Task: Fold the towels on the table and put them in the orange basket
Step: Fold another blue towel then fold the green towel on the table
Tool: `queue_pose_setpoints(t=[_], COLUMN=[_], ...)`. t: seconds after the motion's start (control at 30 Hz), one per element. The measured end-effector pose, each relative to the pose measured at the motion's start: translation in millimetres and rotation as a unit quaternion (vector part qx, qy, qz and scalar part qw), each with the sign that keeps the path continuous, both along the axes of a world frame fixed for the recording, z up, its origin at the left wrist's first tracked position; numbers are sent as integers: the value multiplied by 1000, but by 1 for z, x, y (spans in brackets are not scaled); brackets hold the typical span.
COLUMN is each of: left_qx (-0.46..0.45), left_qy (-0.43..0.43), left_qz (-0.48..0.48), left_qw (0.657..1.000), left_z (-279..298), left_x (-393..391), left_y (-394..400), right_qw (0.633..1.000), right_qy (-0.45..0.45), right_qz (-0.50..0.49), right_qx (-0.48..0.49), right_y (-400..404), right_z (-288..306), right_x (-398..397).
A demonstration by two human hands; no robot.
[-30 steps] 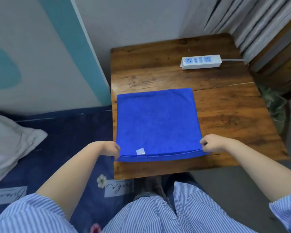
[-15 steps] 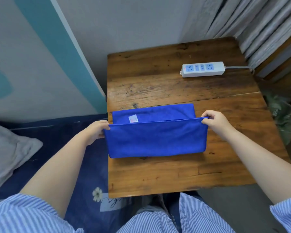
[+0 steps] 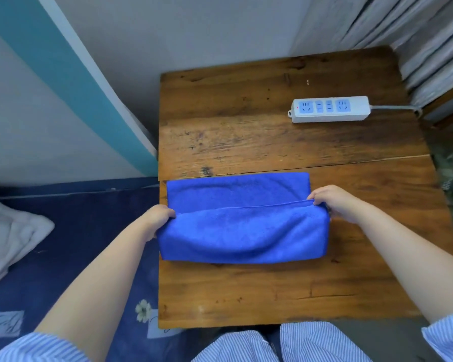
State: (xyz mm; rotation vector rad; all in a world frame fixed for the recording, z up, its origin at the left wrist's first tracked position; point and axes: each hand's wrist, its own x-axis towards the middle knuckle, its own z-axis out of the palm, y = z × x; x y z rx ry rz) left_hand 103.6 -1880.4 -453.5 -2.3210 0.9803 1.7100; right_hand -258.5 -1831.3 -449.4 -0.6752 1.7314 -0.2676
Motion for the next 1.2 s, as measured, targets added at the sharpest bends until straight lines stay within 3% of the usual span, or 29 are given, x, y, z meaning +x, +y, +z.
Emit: queue_pose_setpoints(t=[0.17,0.47,0.6,0.77,0.93,1.2], left_qx=[-117,-198,-219,-205,-202,-180], left_qy=[-50,-56,-70,-113,-139,-227], left_qz=[-14,-7,8,-21,-24,-72], left_qw=[992,979,973,972,969,954], left_z=[-11,-27,-30,-39,-45,-38], left_x=[-5,-5,-8,-10,-16,-30], left_y=[-26,-39,-42,-48,-48,-47], right_qw=[998,992,986,965,957,875], right_qy=[18,66,89,181,229,405], right_qz=[-40,1,31,88,73,198], right_qx=[-49,-105,-135,-170,-165,-174], right_y=[-25,-45,-51,-59,-56,-44], right_z=[-6,-19,-21,-28,-40,-45], right_x=[5,0,4,11,15,22])
